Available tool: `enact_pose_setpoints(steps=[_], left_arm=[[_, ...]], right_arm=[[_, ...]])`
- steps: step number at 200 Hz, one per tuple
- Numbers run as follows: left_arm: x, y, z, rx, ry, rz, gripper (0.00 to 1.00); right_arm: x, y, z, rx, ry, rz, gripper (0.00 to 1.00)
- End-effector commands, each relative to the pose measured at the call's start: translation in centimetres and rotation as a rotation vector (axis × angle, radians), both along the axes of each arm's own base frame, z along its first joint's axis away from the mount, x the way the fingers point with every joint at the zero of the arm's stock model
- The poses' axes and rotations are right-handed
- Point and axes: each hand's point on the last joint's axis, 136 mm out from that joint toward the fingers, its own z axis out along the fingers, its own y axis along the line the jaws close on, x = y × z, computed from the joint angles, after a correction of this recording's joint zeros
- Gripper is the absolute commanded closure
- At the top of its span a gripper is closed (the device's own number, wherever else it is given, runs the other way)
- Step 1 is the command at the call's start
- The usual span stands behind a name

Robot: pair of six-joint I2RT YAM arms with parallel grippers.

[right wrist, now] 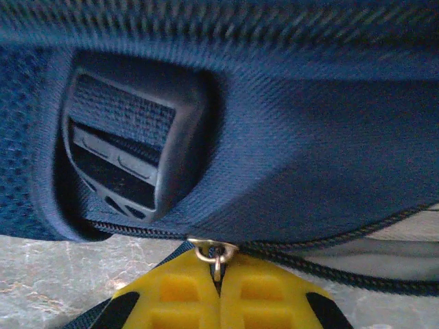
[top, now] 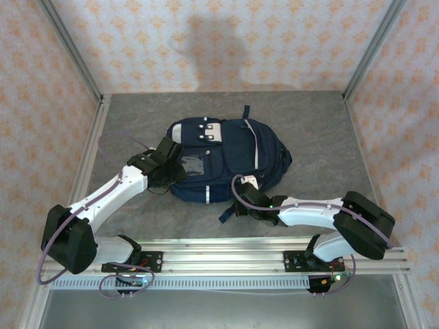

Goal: Pack the student bag

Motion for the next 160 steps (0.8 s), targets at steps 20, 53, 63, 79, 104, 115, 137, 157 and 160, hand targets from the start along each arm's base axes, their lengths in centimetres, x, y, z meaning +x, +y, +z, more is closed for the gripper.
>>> enact_pose_setpoints(steps=[20,53,63,79,104,115,137,157,160], left_arm=[[-0.1,1.8,-1.5,0.078,0.031,0.022,0.67],[0.7,2.1,-2.1,0.113,0.048,0.009,0.68],[1.1,2.2,-2.0,0.129,0.049,0.003,0.68],[1.9,2.2,-1.9,0.147,0.048,-0.007,0.68],[4.0,1.7,-1.2,0.161,0.026,-0.052,0.7],[5.3,1.7,-0.9,0.181,0.026,-0.067,0.7],[8.0,1.3,0.2,0.2,0.016,-0.093,0.7],[9.3,1.0,1.6,0.201,0.003,-0.098,0.67],[9.4,1.0,1.9,0.2,0.002,-0.096,0.66]], right_arm=[[0.2,-4.1,1.3,-0.053,-0.076,-0.069,1.0],[-0.2,-6.1,1.4,-0.119,-0.061,-0.103,1.0],[-0.2,-6.2,1.5,-0.12,-0.059,-0.101,1.0],[-0.5,-5.8,1.5,-0.108,-0.048,-0.067,1.0],[-1.9,-2.6,1.2,-0.029,0.003,0.107,1.0],[-2.4,-1.1,1.4,0.019,0.027,0.177,1.0],[-2.6,1.4,1.4,0.07,0.072,0.236,1.0],[-1.7,3.1,1.9,0.092,0.087,0.239,1.0],[-1.6,3.4,2.1,0.095,0.087,0.238,1.0]])
